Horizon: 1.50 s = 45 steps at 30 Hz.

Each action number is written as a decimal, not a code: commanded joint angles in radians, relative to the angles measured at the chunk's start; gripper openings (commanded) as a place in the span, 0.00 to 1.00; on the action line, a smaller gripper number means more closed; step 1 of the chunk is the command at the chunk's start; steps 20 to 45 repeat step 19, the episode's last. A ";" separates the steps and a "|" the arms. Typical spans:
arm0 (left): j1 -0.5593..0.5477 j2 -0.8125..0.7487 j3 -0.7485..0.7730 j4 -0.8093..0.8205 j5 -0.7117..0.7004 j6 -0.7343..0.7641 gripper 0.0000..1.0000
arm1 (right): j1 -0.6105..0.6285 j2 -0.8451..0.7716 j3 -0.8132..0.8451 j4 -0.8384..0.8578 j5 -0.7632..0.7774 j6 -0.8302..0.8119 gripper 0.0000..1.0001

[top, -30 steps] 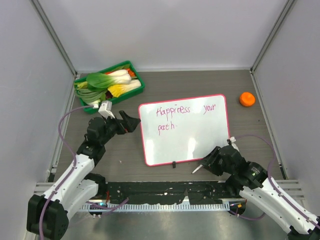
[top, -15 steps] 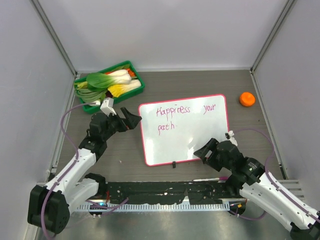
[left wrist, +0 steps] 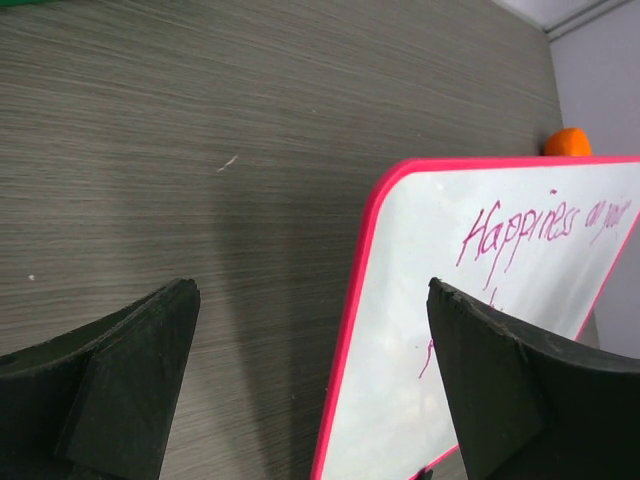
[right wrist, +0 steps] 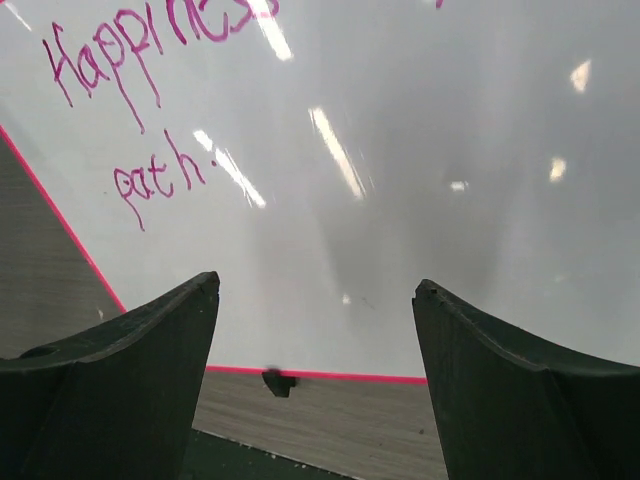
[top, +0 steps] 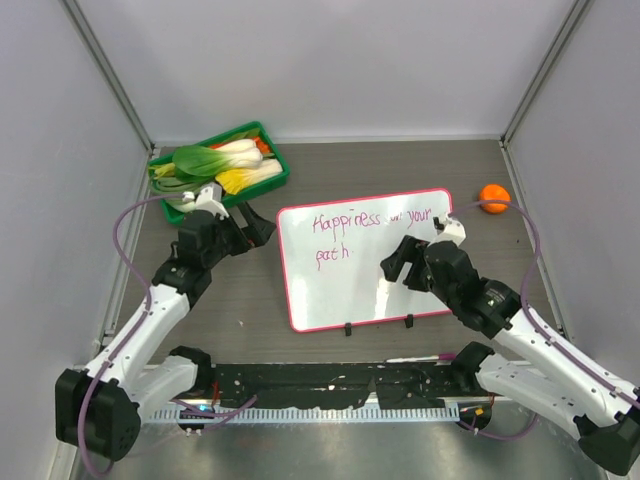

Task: Write a sentence on the whiteboard
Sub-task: Reset both arms

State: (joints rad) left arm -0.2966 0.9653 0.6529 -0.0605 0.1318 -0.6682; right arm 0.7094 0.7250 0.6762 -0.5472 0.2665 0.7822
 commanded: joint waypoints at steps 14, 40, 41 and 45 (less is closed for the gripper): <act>-0.001 -0.088 0.034 -0.084 -0.287 0.059 1.00 | -0.305 0.200 0.244 0.196 -0.022 -0.417 0.90; -0.003 -0.100 -0.027 0.002 -0.379 0.087 1.00 | -0.540 0.269 0.286 0.207 -0.113 -0.364 0.99; -0.003 -0.100 -0.027 0.002 -0.379 0.087 1.00 | -0.540 0.269 0.286 0.207 -0.113 -0.364 0.99; -0.003 -0.100 -0.027 0.002 -0.379 0.087 1.00 | -0.540 0.269 0.286 0.207 -0.113 -0.364 0.99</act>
